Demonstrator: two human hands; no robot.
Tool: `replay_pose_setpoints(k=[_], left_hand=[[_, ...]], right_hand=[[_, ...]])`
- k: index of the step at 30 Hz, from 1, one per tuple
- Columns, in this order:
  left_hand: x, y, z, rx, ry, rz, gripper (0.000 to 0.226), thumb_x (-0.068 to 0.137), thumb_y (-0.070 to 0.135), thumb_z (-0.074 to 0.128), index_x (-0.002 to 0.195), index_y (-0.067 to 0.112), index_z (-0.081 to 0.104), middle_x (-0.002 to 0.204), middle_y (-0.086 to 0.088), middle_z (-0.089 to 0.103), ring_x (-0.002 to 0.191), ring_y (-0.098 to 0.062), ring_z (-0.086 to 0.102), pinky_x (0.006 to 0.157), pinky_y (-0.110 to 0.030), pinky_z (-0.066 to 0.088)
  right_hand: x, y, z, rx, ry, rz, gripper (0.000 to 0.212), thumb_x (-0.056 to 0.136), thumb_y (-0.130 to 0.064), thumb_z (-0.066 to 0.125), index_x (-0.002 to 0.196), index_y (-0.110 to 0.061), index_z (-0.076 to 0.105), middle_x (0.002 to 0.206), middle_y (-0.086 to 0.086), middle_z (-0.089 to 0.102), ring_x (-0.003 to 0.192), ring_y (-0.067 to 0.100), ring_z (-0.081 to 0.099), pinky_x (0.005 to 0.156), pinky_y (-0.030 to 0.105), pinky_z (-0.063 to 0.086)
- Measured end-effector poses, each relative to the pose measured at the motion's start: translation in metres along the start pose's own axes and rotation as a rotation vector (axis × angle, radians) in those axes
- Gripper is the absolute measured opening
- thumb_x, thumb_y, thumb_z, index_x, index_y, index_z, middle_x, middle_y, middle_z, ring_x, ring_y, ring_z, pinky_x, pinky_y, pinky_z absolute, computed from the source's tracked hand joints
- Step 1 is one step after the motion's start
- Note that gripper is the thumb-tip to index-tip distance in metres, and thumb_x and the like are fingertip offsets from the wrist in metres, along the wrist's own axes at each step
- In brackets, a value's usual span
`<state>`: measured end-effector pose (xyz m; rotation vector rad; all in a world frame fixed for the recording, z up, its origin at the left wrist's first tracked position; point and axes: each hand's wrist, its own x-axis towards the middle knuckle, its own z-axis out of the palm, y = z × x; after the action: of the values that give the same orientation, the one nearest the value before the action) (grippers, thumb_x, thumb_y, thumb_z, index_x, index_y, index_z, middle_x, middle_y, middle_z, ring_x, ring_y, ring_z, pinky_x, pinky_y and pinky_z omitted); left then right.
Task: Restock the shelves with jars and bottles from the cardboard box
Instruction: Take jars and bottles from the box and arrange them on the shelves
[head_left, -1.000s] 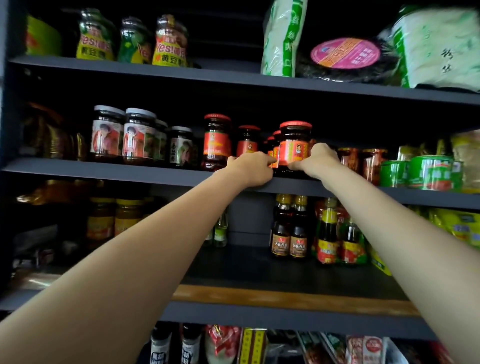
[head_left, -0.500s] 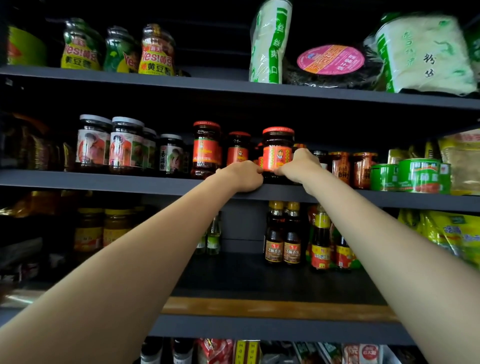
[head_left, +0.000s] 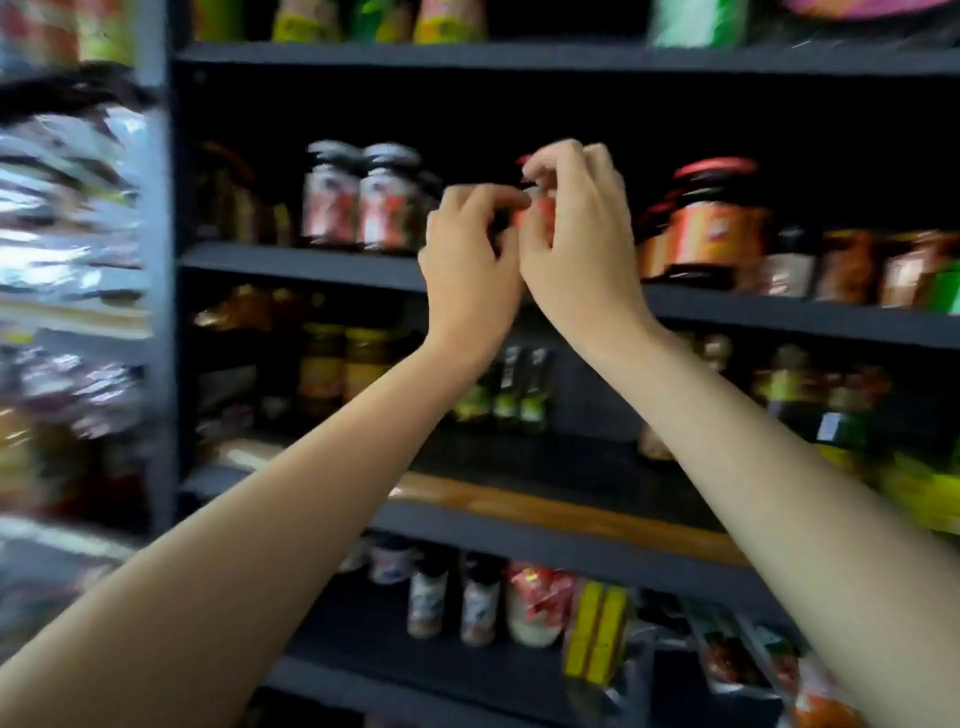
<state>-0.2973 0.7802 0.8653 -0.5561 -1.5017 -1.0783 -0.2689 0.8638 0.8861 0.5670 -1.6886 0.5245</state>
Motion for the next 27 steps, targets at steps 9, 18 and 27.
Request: replay_pose_setpoints(k=[9,18,27], left_hand=[[-0.101,-0.172,-0.339,0.605,0.420,-0.599,0.021,0.083,0.001,0.049,0.102,0.001,0.059,0.112,-0.016,0.054,0.099,-0.032,0.055,0.090,-0.037,0.042],[-0.254,-0.258,-0.682,1.071,0.466,-1.224,0.033,0.088,0.008,0.047,0.118,-0.002,0.050,0.121,-0.020,0.053,0.110,-0.036,0.052,0.092,-0.039,0.038],[-0.315,-0.228,-0.903,1.196,0.746,-1.502,0.027,0.089,0.011,0.049,0.115,0.007,0.047,0.117,-0.014,0.058,0.106,-0.031,0.056,0.086,-0.032,0.042]], right_hand=[[-0.137,-0.267,0.243,0.759,-0.570,-0.004,0.027,0.079,-0.003,0.045,0.102,0.004,0.056,0.105,0.023,0.054,0.097,0.038,0.055,0.084,0.031,0.036],[-0.287,-0.581,0.432,0.920,-1.536,-0.223,0.041,0.085,-0.009,0.058,0.124,-0.003,0.047,0.106,0.015,0.059,0.102,0.028,0.057,0.089,0.033,0.043],[-0.340,-0.822,0.498,0.806,-1.773,-0.810,0.037,0.090,-0.015,0.053,0.126,-0.005,0.050,0.124,0.016,0.055,0.106,0.031,0.055,0.081,0.033,0.046]])
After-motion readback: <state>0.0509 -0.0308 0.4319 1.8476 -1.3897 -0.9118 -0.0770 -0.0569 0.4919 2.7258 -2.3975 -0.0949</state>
